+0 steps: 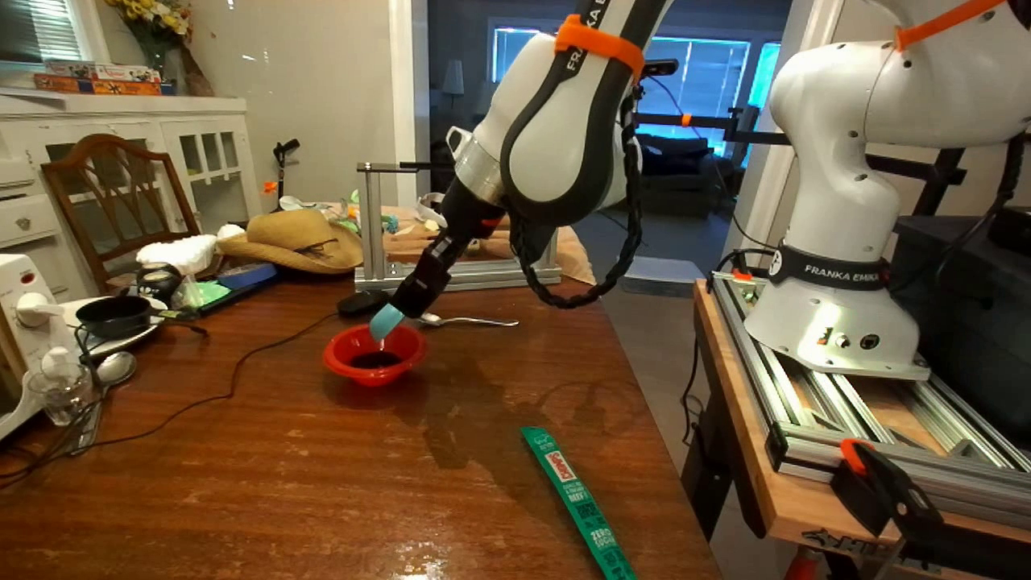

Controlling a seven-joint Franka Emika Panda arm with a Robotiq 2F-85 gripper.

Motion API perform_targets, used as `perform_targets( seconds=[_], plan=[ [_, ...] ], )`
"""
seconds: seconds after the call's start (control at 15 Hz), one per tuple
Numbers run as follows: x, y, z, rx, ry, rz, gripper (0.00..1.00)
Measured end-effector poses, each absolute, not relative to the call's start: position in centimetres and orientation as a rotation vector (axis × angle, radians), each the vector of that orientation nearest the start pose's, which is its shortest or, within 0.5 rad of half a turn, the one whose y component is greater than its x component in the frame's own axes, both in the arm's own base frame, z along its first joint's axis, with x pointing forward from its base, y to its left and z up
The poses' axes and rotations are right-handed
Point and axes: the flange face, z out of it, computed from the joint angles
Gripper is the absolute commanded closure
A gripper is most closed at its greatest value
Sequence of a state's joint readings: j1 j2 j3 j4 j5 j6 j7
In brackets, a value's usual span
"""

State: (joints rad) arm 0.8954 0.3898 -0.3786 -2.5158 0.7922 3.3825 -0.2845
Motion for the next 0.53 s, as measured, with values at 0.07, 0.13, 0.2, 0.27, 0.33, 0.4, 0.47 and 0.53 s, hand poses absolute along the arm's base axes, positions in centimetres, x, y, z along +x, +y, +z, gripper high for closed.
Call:
perform_targets(
  seconds=[0.07, 0.13, 0.2, 0.27, 0.33, 0.4, 0.47, 0.53],
  plan=[
    [45.0, 15.8, 20.2, -3.076, -0.069, -0.795, 0.77],
    [45.2, 16.1, 20.4, -3.065, -0.074, -0.762, 0.77],
    [45.3, 16.6, 20.9, -3.047, -0.080, -0.739, 0.77],
    [45.4, 17.1, 21.8, -3.022, -0.086, -0.729, 0.77],
    [45.5, 17.5, 22.8, -2.996, -0.089, -0.731, 0.77],
    [45.6, 17.8, 23.9, -2.969, -0.086, -0.740, 0.77],
    [45.7, 18.1, 25.0, -2.941, -0.079, -0.740, 0.77],
    [45.8, 18.2, 26.0, -2.916, -0.070, -0.733, 0.77]
  ],
)
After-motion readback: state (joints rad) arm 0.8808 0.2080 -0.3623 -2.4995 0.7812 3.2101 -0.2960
